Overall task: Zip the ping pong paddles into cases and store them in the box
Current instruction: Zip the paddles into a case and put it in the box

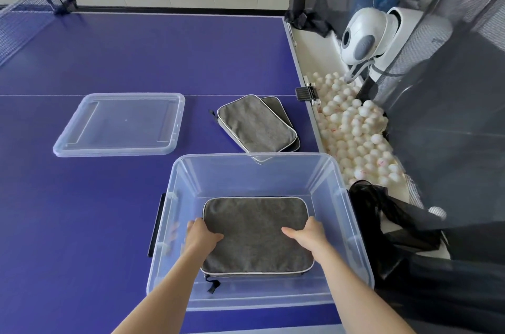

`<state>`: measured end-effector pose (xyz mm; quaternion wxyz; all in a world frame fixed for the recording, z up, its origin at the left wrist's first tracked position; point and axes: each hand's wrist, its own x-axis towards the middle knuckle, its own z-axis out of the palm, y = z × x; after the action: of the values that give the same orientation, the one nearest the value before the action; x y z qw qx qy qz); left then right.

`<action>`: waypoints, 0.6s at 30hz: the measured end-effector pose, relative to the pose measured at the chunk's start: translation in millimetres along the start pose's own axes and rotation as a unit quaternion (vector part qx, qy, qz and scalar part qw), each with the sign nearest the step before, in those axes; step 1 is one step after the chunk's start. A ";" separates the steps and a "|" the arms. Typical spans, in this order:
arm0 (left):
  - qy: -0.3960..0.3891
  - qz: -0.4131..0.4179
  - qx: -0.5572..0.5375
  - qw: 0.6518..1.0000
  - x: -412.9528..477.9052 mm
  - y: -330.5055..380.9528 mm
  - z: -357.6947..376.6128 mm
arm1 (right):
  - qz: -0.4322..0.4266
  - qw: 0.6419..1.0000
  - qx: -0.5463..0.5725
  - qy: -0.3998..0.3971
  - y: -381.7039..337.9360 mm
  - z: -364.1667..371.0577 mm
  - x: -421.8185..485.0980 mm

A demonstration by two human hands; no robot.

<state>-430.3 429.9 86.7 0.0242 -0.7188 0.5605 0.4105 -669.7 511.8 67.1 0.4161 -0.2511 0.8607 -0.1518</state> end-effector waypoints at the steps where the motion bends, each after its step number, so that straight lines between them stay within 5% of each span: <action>1: 0.000 -0.002 0.005 1.000 0.3 -0.5 1.1 | 0.000 1.000 -0.010 0.002 0.3 0.6 0.1; 18: -0.002 0.011 0.057 0.998 1.0 -6.4 8.7 | -0.010 0.998 -0.059 -0.006 5.0 1.5 -3.1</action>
<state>-429.9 435.9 77.6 0.0613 -0.7092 0.5911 0.3793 -668.4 517.6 65.8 0.4045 -0.2845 0.8630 -0.1031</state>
